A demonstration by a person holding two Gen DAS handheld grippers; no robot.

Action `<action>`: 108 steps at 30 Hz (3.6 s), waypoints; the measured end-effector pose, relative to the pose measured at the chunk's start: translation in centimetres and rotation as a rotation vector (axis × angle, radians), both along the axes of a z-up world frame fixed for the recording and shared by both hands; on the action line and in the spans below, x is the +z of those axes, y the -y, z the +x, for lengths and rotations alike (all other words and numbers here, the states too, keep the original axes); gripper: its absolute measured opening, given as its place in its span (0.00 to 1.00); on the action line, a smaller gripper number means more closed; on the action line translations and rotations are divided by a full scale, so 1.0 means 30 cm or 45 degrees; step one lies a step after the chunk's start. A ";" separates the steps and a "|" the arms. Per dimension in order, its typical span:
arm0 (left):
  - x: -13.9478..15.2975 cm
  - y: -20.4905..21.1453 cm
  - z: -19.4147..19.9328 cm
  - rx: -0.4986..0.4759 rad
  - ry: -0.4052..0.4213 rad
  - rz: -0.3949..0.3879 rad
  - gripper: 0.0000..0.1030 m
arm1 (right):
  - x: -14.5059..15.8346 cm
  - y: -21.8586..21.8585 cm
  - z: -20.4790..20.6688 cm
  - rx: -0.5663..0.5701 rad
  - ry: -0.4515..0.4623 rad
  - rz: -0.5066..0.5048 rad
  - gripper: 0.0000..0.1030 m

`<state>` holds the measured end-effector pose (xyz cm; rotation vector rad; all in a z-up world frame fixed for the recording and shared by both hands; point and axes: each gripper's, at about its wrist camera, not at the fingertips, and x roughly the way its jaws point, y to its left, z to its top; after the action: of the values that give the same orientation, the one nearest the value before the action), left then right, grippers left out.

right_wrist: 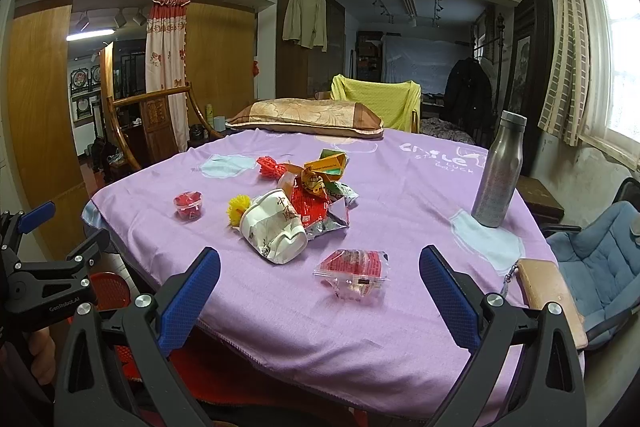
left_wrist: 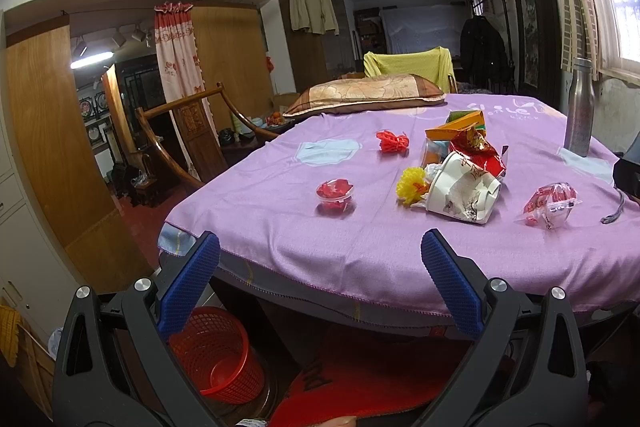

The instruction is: Collect trash

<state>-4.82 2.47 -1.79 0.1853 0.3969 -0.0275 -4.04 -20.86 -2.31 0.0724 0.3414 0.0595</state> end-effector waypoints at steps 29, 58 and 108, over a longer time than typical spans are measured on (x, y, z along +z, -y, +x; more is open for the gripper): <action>-0.062 -0.013 0.095 0.042 -0.126 0.030 0.94 | -0.065 -0.007 0.124 0.028 -0.134 0.016 0.95; -0.153 -0.058 0.691 -0.073 -0.480 -0.095 0.94 | -0.233 0.158 0.463 -0.002 -0.354 0.170 0.95; -0.067 -0.587 0.479 0.204 -0.376 -0.301 0.55 | -0.200 0.229 0.455 -0.087 -0.288 0.103 0.95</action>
<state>9.54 20.09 -3.79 -0.0866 0.6974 0.0564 9.62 -27.73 -8.31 0.1715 0.5626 -0.0028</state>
